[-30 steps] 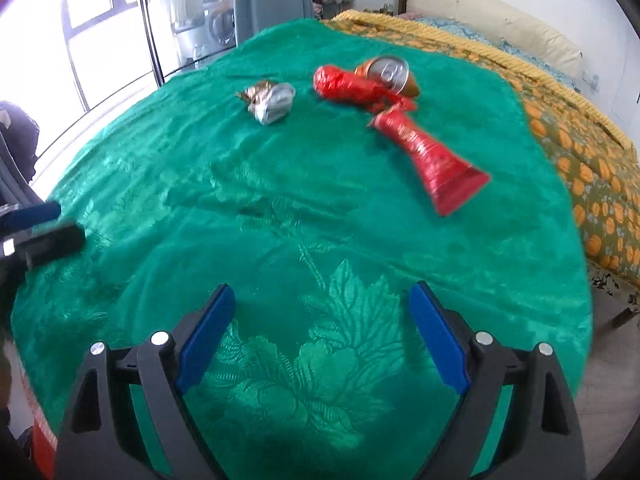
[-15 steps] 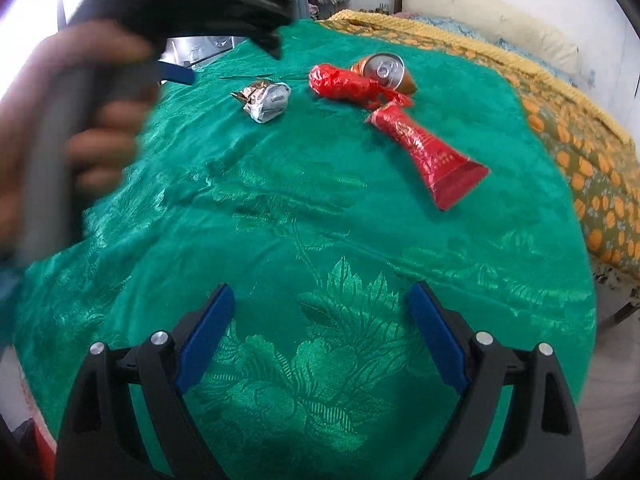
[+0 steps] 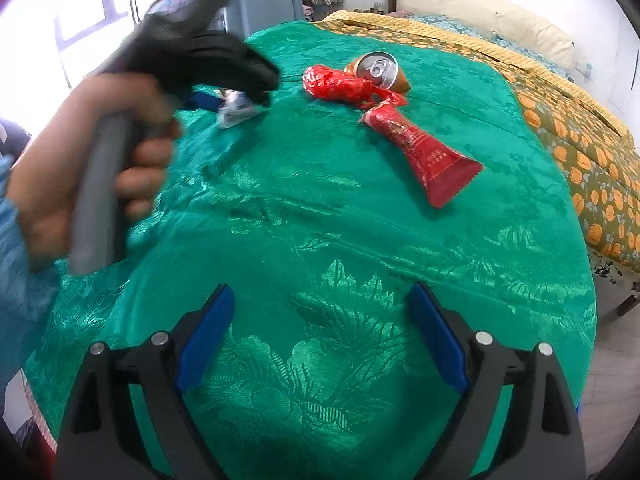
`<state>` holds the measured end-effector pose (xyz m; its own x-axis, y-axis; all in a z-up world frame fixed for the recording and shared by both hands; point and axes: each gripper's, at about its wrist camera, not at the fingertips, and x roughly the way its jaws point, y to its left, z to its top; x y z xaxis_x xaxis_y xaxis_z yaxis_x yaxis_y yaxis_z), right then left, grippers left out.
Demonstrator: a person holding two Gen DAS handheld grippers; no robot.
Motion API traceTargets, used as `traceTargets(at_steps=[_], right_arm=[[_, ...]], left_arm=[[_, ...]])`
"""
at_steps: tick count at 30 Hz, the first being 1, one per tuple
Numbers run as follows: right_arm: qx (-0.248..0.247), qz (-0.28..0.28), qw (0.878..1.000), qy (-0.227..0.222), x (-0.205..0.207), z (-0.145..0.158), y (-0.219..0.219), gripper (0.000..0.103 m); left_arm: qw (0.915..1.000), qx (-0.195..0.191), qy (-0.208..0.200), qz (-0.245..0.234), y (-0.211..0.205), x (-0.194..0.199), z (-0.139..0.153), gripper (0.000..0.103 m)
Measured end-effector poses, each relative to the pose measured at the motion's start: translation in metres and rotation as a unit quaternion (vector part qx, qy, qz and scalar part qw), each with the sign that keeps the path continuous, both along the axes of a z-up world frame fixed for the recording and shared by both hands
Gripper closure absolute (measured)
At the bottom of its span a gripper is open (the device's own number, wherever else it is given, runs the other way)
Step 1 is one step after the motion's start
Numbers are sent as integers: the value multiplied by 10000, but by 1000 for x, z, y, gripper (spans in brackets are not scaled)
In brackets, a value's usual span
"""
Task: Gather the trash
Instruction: 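Grasp the gold foil wrapper with the left tool while the right tool grasps the red tube wrapper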
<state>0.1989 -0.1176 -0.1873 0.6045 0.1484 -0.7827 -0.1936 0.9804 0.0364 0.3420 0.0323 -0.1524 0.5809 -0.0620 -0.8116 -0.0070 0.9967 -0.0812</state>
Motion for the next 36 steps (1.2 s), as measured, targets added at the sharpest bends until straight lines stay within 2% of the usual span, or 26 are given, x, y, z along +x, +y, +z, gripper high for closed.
traceTargets(at_steps=[3,6,9,11,12,14,17,21,23,27,31,34,36], right_arm=[[12,-30,10000,12,0,0,-1,17],[-14,-38,10000,8,0,0,0,17],[-25,-65,10000,9,0,0,0,17],[-44,-67,10000,16,0,0,0,16],[-53,-69,10000,22,0,0,0,16],[-49,-82,10000,29,1,0,0,16],[-34,-101,9999,46,2,0,-2,16],[84,-82,9998,128,3,-1,-4,11],[142,0,9997,180,4,0,-5,10],[351,-109,9993,108,9,14,-26,11],[-141,-197,9997,-59,48,41,-43,11],[-454,51,9976,515,89,34,-40,12],[-645,73,9952,736,106,26,-35,25]], left_arm=[[9980,192,-146,-583,6,-34,12,55],[9880,333,-177,-1499,11,-82,19,55],[9782,476,-164,-2016,16,-116,15,54],[9754,497,-117,-2146,21,-133,7,51],[9754,517,-125,-2140,22,-137,5,49],[9776,657,-212,-1990,26,-142,-1,38],[9818,611,-214,-1787,30,-143,-4,23],[9855,756,-137,-1511,35,-140,-10,16],[9877,680,-111,-1403,41,-139,-14,10],[9905,450,-26,-1297,50,-136,-16,7],[9903,463,-12,-1313,49,-135,-17,6],[9903,473,-13,-1307,48,-136,-17,6],[9902,474,-13,-1310,48,-136,-17,6]])
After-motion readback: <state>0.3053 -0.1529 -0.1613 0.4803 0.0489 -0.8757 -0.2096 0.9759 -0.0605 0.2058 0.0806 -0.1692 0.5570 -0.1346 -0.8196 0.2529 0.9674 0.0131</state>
